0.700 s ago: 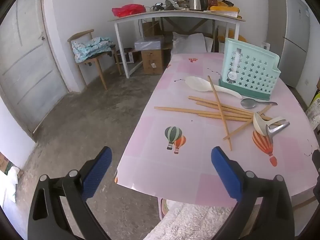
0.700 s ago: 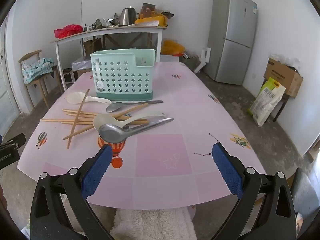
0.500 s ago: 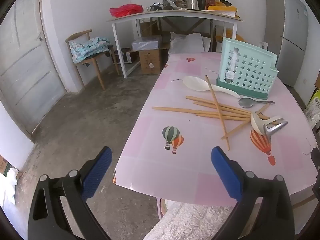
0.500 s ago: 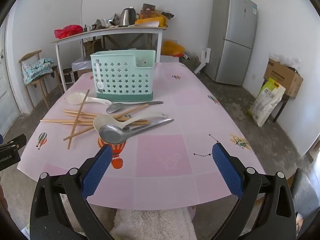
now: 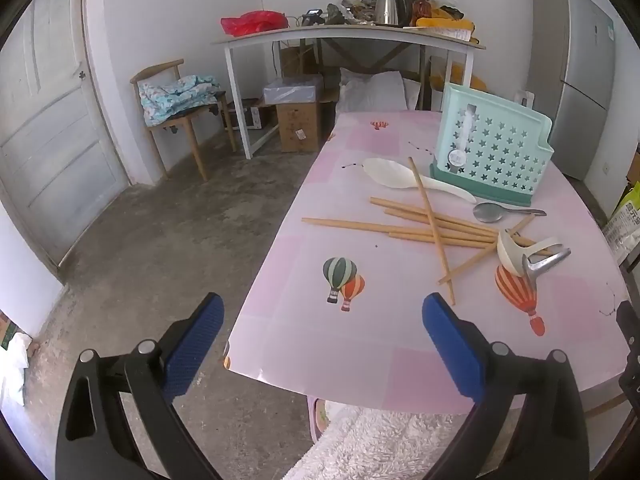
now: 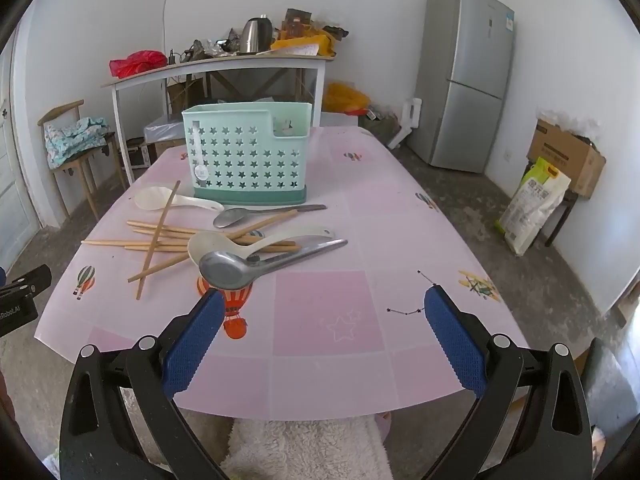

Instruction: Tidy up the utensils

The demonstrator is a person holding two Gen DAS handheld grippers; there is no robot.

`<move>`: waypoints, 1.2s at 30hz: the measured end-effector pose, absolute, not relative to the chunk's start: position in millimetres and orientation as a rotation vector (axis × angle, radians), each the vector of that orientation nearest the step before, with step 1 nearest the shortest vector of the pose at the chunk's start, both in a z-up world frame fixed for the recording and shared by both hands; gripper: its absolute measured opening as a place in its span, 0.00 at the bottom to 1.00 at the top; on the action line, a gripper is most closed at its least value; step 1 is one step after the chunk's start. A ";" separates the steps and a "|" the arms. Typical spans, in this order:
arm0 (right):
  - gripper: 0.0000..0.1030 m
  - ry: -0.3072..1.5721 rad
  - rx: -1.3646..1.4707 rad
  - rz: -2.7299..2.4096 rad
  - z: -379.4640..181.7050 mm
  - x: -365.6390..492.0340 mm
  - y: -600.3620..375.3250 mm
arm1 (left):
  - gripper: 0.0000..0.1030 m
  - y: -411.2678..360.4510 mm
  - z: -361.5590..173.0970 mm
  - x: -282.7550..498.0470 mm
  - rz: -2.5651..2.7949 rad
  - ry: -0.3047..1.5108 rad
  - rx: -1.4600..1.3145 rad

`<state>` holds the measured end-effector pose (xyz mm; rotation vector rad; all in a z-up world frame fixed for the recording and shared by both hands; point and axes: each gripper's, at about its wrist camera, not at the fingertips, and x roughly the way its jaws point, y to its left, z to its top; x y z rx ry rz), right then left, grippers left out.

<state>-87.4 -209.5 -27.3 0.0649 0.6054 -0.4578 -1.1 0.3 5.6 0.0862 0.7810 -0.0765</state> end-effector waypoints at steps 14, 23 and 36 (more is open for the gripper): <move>0.92 0.604 0.064 -0.458 -27.3 -86.8 -209.6 | 0.94 0.3 4.3 -2.0 -0.077 0.781 0.084; 0.92 0.605 0.065 -0.457 -27.5 -86.8 -209.4 | 0.94 0.5 4.1 -2.0 -0.077 0.780 0.085; 0.92 0.606 0.064 -0.458 -26.9 -85.7 -210.6 | 0.94 0.9 4.0 -1.8 -0.078 0.780 0.084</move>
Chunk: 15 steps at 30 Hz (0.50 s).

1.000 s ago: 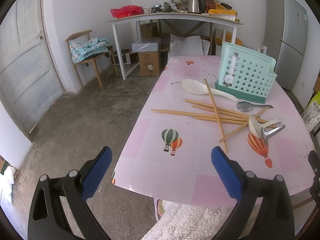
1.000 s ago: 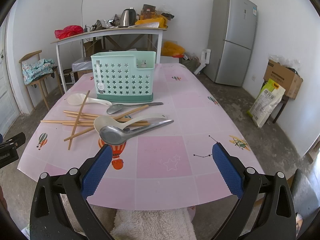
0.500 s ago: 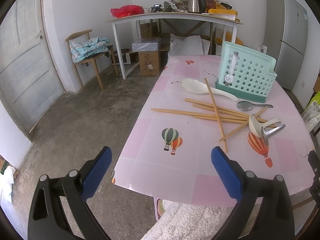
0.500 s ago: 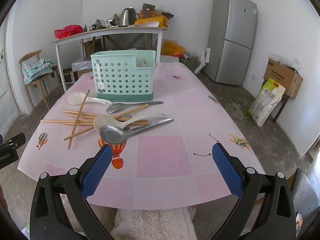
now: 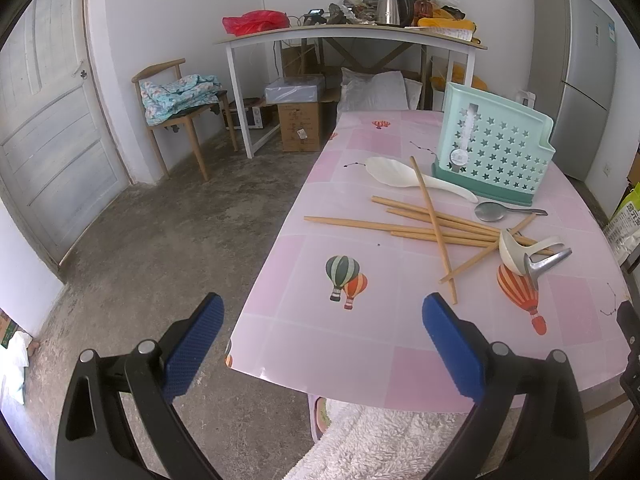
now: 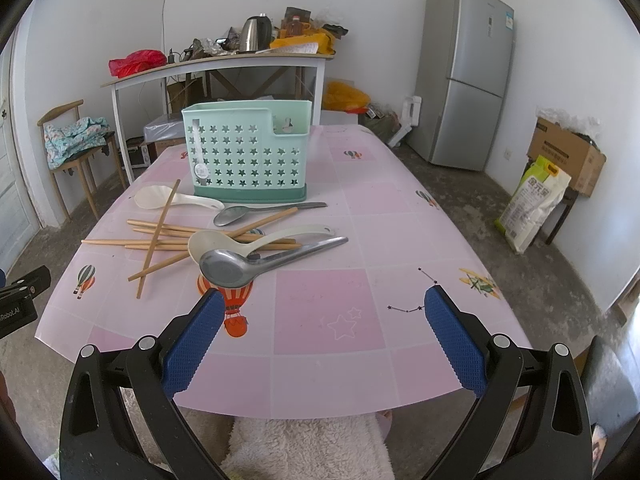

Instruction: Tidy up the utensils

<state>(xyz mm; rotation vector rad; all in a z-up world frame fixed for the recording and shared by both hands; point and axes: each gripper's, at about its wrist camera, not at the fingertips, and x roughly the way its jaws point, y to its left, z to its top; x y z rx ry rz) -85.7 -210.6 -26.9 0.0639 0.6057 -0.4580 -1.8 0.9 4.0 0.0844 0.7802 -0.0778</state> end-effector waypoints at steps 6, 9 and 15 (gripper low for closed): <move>0.92 0.607 0.066 -0.458 -28.3 -85.3 -211.2 | 0.94 0.6 3.9 -2.0 -0.079 0.780 0.085; 0.92 0.606 0.064 -0.459 -27.8 -85.3 -211.3 | 0.94 0.4 3.8 -2.1 -0.078 0.780 0.084; 0.92 0.605 0.064 -0.458 -32.5 -83.3 -210.2 | 0.95 1.6 4.5 -2.4 -0.087 0.785 0.087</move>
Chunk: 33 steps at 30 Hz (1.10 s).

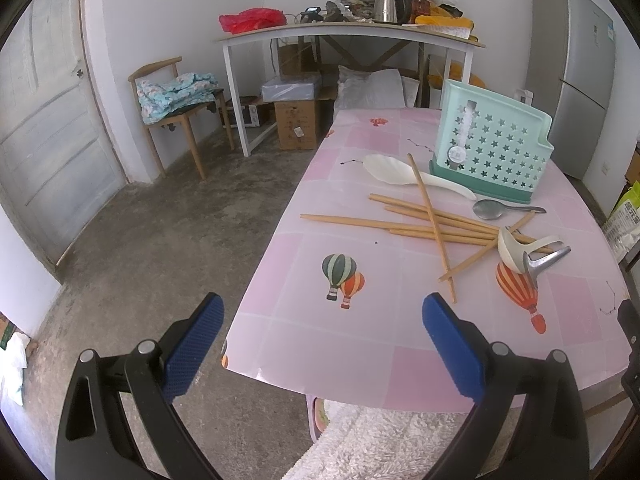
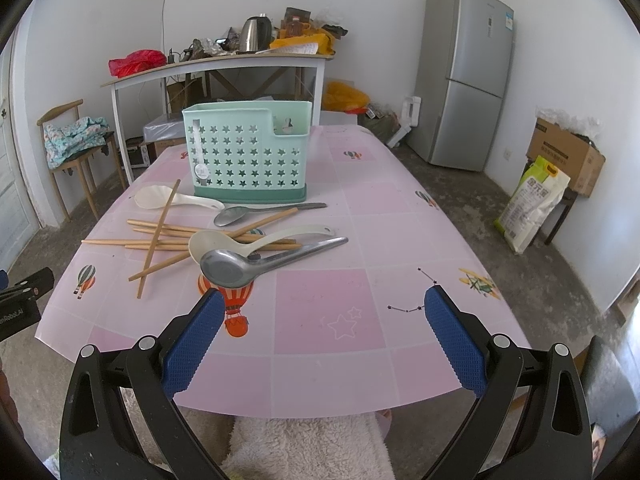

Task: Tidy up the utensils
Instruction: 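Grasp the white ladle with the left tool while the right tool grasps the silver ladle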

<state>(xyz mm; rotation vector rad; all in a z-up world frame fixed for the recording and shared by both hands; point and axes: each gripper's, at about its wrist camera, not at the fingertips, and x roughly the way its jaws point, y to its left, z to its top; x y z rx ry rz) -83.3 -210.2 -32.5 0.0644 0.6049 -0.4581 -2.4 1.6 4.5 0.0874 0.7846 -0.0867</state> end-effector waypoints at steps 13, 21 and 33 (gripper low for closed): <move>0.92 0.616 0.040 -0.414 -36.4 -77.3 -206.6 | 0.94 -11.3 -3.5 15.2 -0.156 0.791 0.116; 0.92 0.589 0.011 -0.326 -38.4 -66.0 -209.7 | 0.94 -16.7 -4.5 34.2 -0.344 0.789 0.028; 0.92 0.577 0.014 -0.228 -58.8 -48.5 -211.9 | 0.94 -36.5 -2.8 64.8 -0.595 0.854 -0.158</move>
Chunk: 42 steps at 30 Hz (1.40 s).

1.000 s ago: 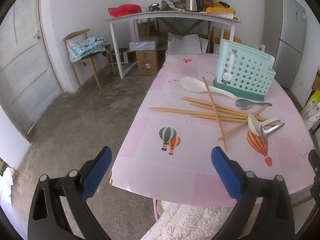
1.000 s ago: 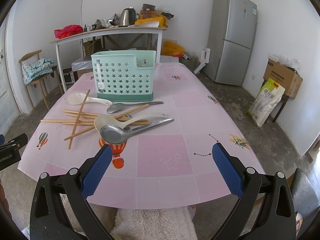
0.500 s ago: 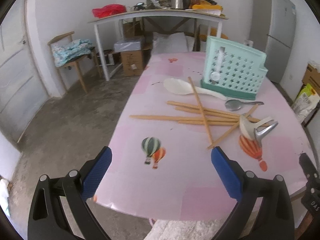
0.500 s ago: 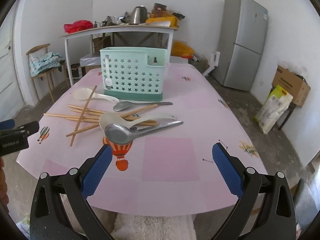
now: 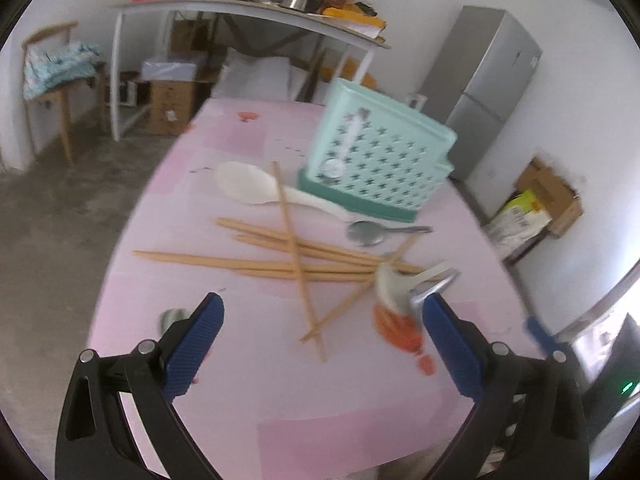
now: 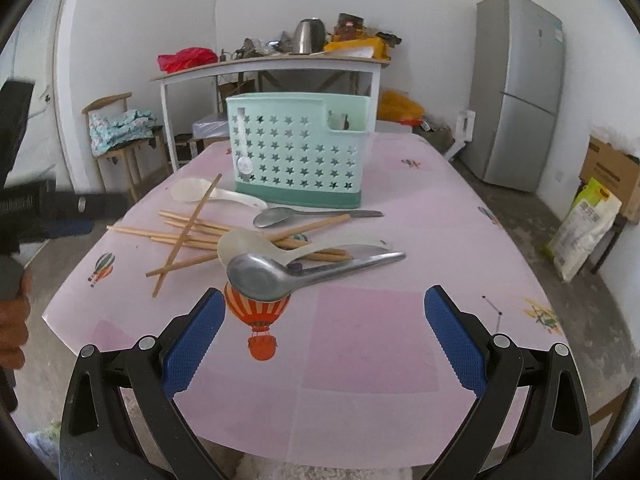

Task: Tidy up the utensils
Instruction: 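Grasp the white ladle with the left tool while the right tool grasps the silver ladle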

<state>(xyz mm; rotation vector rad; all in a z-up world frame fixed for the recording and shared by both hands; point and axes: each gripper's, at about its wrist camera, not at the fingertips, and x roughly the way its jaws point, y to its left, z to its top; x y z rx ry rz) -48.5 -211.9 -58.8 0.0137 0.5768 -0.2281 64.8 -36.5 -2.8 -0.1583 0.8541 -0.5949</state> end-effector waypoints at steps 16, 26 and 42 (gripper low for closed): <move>0.42 0.711 -0.194 -0.085 -97.8 11.9 -170.8 | 0.53 -44.7 -19.6 97.2 -0.676 0.933 -0.272; 0.13 0.729 -0.284 -0.131 -103.8 22.1 -164.2 | 0.29 -45.9 -29.4 103.4 -0.707 0.980 -0.310; 0.05 0.659 -0.211 -0.182 -78.6 -25.7 -185.2 | 0.29 -91.0 -46.4 103.3 -0.803 1.143 -0.269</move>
